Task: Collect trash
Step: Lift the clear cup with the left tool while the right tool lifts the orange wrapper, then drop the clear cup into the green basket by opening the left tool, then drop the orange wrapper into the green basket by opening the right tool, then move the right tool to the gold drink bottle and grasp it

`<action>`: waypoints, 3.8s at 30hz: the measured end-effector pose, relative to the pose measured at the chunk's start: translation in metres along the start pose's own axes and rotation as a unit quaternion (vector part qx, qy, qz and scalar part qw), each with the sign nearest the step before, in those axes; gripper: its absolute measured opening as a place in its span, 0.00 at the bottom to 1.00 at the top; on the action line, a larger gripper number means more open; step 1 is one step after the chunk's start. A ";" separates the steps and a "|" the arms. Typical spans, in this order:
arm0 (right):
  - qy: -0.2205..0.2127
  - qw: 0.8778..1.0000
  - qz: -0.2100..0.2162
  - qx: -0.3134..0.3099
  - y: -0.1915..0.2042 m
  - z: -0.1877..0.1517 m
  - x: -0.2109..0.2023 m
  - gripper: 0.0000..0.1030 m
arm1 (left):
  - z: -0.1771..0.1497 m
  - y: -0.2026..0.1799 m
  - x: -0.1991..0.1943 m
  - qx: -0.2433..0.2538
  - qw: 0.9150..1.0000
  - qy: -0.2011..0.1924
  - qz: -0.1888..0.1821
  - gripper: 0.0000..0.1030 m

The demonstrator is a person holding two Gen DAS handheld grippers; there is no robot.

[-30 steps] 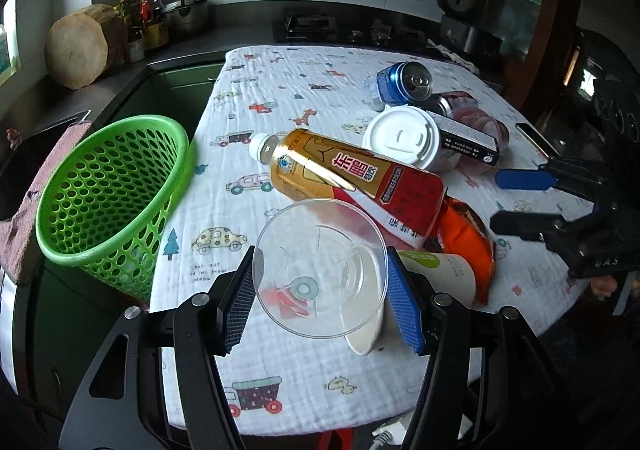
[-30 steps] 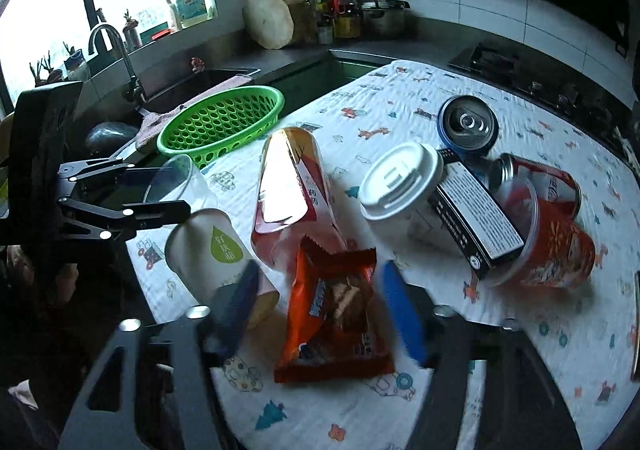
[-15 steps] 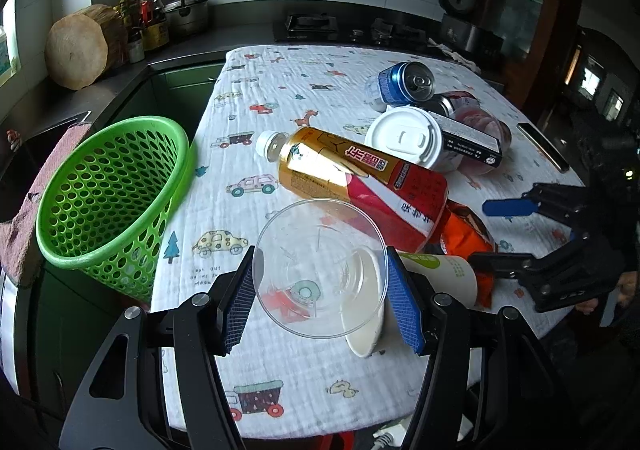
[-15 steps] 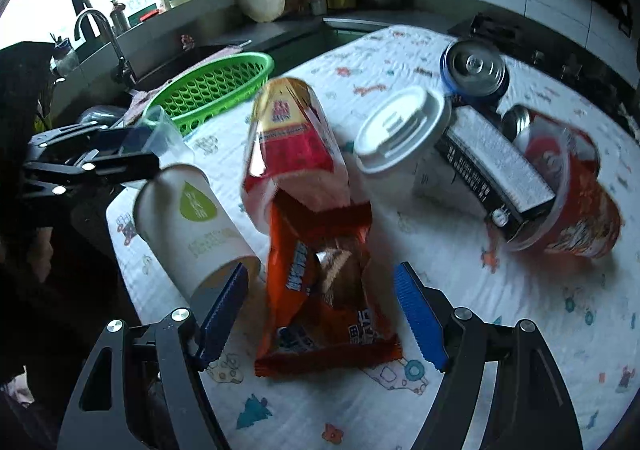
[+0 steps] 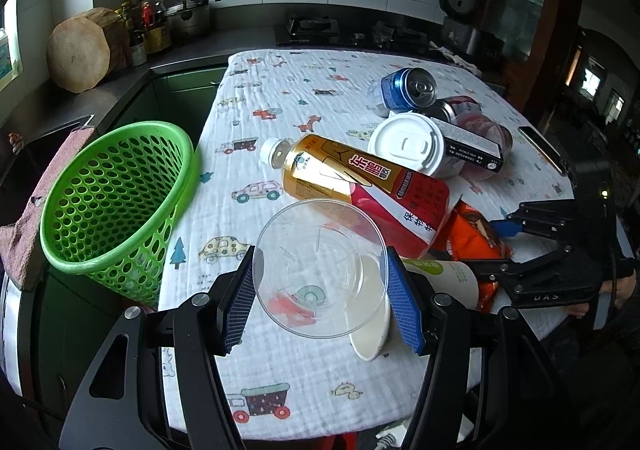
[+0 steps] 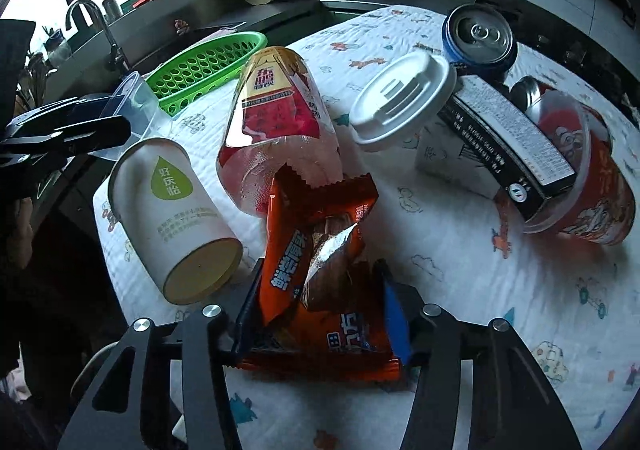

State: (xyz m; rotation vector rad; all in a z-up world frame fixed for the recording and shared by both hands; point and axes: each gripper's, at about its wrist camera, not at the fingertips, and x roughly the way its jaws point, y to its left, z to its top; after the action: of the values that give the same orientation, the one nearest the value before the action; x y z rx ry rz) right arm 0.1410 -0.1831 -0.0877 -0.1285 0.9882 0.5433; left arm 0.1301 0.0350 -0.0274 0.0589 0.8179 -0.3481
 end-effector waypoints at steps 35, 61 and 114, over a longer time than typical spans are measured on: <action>-0.062 0.992 0.090 -0.061 0.086 0.169 -0.016 0.49 | 0.054 0.182 0.021 -0.141 0.982 -0.006 0.126 0.59; 0.015 0.996 0.077 -0.046 0.138 0.268 0.113 0.49 | 0.021 0.260 0.045 -0.234 0.961 0.024 0.145 0.72; 0.040 0.996 0.018 -0.081 0.042 0.145 0.011 0.71 | -0.009 0.114 -0.041 -0.145 0.983 -0.029 0.111 0.87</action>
State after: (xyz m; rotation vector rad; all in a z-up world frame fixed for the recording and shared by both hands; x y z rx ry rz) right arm 0.2355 -0.0929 -0.0105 -0.2792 1.0264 0.6555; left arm 0.1355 0.1550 -0.0132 -0.1309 0.7890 -0.0179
